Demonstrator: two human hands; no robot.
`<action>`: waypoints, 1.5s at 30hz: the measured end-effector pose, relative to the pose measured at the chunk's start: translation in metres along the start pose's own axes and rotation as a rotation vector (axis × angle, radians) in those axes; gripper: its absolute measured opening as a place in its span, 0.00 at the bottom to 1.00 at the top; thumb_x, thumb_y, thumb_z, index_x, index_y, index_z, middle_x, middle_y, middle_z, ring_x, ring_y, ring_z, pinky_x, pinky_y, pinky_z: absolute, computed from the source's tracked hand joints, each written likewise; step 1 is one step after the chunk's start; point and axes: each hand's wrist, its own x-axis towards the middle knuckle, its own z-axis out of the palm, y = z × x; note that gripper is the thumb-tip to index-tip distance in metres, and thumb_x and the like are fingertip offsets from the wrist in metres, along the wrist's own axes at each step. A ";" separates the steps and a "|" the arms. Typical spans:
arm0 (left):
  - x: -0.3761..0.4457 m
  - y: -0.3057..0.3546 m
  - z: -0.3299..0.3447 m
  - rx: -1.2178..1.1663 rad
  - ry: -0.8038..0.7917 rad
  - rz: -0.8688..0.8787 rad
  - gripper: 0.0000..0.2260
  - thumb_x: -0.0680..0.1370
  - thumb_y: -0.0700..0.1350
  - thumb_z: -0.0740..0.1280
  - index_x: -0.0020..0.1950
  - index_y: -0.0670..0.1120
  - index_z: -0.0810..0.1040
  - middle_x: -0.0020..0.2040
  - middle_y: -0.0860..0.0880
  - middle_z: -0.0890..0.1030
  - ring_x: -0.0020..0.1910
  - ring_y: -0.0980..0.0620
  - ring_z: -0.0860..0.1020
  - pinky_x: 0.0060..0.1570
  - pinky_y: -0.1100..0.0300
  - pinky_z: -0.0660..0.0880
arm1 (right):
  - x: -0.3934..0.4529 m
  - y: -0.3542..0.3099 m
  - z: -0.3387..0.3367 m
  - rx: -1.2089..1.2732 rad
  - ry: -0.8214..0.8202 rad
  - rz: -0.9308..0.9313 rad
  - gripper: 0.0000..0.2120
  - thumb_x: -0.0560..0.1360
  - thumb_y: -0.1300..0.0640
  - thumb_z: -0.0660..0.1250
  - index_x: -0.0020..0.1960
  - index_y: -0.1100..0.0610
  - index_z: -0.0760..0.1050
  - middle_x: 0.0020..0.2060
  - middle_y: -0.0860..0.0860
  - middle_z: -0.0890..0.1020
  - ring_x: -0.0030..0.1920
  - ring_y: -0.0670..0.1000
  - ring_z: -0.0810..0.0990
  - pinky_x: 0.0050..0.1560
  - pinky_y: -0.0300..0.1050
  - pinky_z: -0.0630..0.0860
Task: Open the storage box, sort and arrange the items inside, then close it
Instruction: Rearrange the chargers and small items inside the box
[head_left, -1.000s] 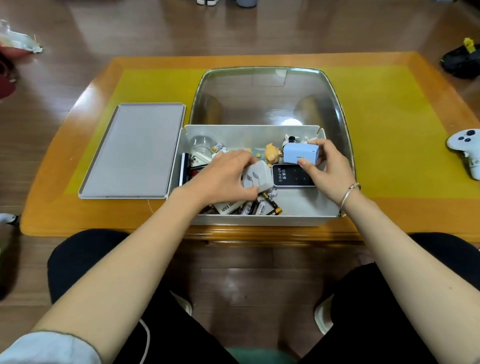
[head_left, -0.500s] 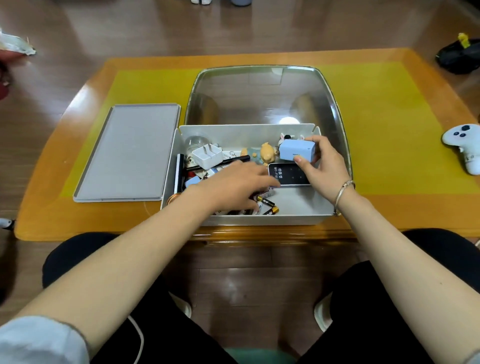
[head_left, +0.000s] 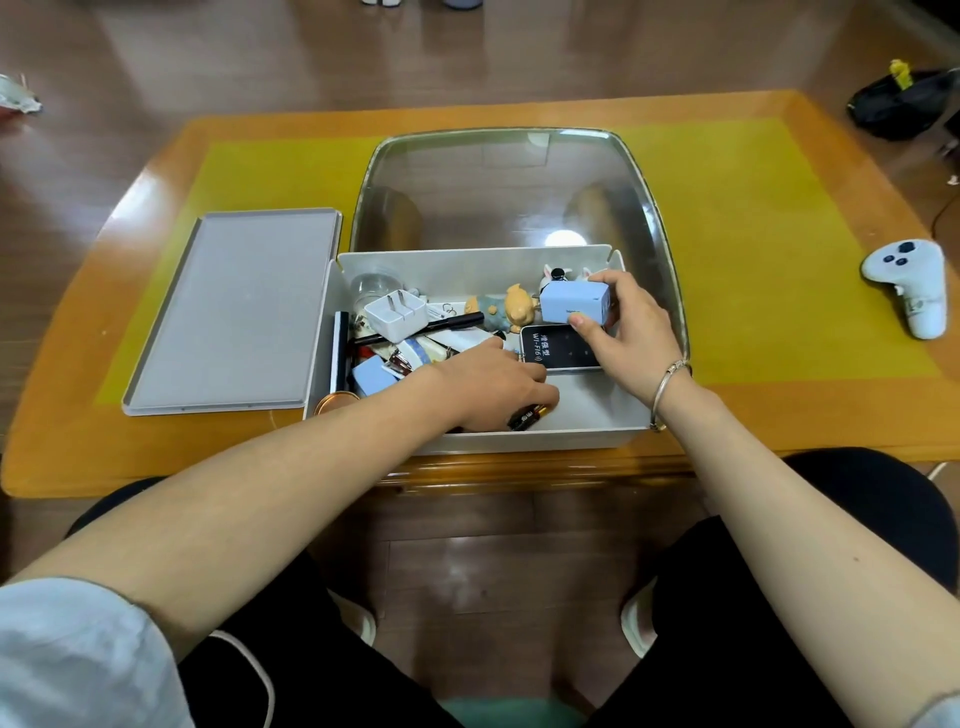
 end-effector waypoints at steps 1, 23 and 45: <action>0.001 0.001 0.001 0.008 -0.008 0.008 0.18 0.79 0.44 0.61 0.68 0.56 0.65 0.61 0.49 0.74 0.51 0.45 0.77 0.47 0.53 0.63 | 0.000 0.000 0.000 0.000 0.001 0.002 0.19 0.74 0.52 0.67 0.62 0.54 0.67 0.58 0.53 0.77 0.58 0.55 0.74 0.59 0.60 0.71; 0.018 0.010 0.006 -0.168 -0.088 -0.001 0.07 0.79 0.39 0.61 0.55 0.47 0.72 0.55 0.44 0.71 0.44 0.43 0.76 0.39 0.55 0.69 | 0.000 0.003 0.002 -0.044 -0.002 -0.032 0.20 0.74 0.52 0.67 0.63 0.55 0.67 0.58 0.53 0.76 0.59 0.55 0.73 0.59 0.58 0.70; -0.021 -0.043 -0.027 -0.590 0.350 -0.417 0.07 0.76 0.35 0.62 0.50 0.41 0.78 0.54 0.43 0.74 0.51 0.45 0.75 0.48 0.59 0.67 | 0.003 0.016 0.006 0.144 0.167 -0.050 0.20 0.74 0.57 0.67 0.64 0.56 0.67 0.58 0.53 0.75 0.53 0.45 0.71 0.52 0.32 0.66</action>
